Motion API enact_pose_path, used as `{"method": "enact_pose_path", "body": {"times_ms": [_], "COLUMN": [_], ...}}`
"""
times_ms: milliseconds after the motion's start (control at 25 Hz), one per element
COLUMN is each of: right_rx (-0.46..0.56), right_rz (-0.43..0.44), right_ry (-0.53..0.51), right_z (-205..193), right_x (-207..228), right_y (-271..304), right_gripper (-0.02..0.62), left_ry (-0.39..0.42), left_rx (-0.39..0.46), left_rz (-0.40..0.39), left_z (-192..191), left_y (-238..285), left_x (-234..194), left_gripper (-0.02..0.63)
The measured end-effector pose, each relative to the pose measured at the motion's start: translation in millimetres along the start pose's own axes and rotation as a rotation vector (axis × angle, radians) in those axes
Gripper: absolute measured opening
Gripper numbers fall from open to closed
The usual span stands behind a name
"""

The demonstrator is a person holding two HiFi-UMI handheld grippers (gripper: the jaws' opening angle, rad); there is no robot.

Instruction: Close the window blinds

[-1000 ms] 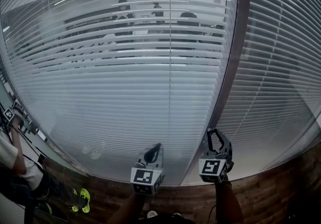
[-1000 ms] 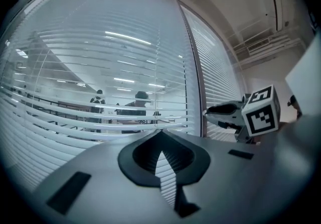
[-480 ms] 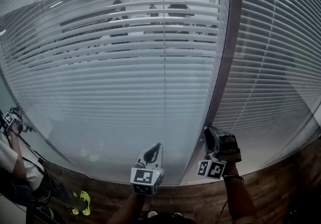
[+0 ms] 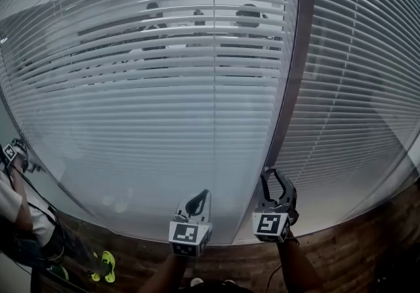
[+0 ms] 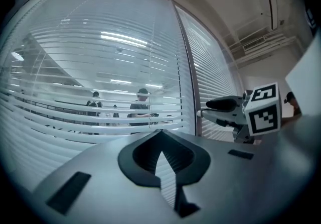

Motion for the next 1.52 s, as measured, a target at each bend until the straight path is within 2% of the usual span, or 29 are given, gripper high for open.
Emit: {"method": "enact_pose_path", "body": {"times_ms": [160, 280, 480, 640, 800, 1040, 1160, 1280, 1520], "right_rx": [-0.045, -0.096, -0.119, -0.090, -0.077, -0.068, -0.064, -0.085, -0.147], "right_rz": [0.012, 0.022, 0.006, -0.004, 0.030, 0.019, 0.012, 0.000, -0.002], "right_ry": [0.340, 0.508, 0.682, 0.763, 0.864, 0.848, 0.807, 0.691, 0.355], "right_z": [-13.1, -19.0, -32.7, -33.3, -33.0, -33.1, -32.5, -30.5, -14.9], "right_x": [13.5, 17.7, 18.4, 20.5, 23.4, 23.1, 22.5, 21.5, 18.0], "right_y": [8.6, 12.5, 15.6, 16.3, 23.0, 23.7, 23.7, 23.6, 21.5], "right_gripper": [0.146, 0.146, 0.146, 0.146, 0.144, 0.130, 0.129, 0.127, 0.127], "left_ry": [0.004, 0.003, 0.003, -0.001, 0.018, 0.004, 0.004, 0.006, 0.005], "left_rx": [-0.002, -0.003, -0.002, -0.003, 0.015, -0.011, -0.013, -0.014, -0.018], "left_rz": [-0.007, -0.006, -0.011, -0.012, -0.014, -0.016, -0.013, -0.017, -0.025], "left_z": [-2.0, -1.8, -1.8, -1.6, -4.9, -4.5, -4.6, -4.4, -5.4], "left_y": [-1.0, -1.4, -2.0, -1.6, 0.3, -0.8, -1.2, -1.7, -2.4], "left_x": [0.4, 0.4, 1.1, 1.6, 1.7, 0.3, -1.4, -0.6, 2.7], "left_gripper": [0.000, 0.000, 0.000, 0.000, 0.000, 0.000, 0.000, 0.000, 0.000]}}
Point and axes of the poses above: the fingertips, and each gripper's own axes: y forward along the fingers, x to its right, z out of its top, the point moved 6 cm from there along -y, backward along the fingers, and after that the axes turned 10 degrees about y, right-handed, at the moved point
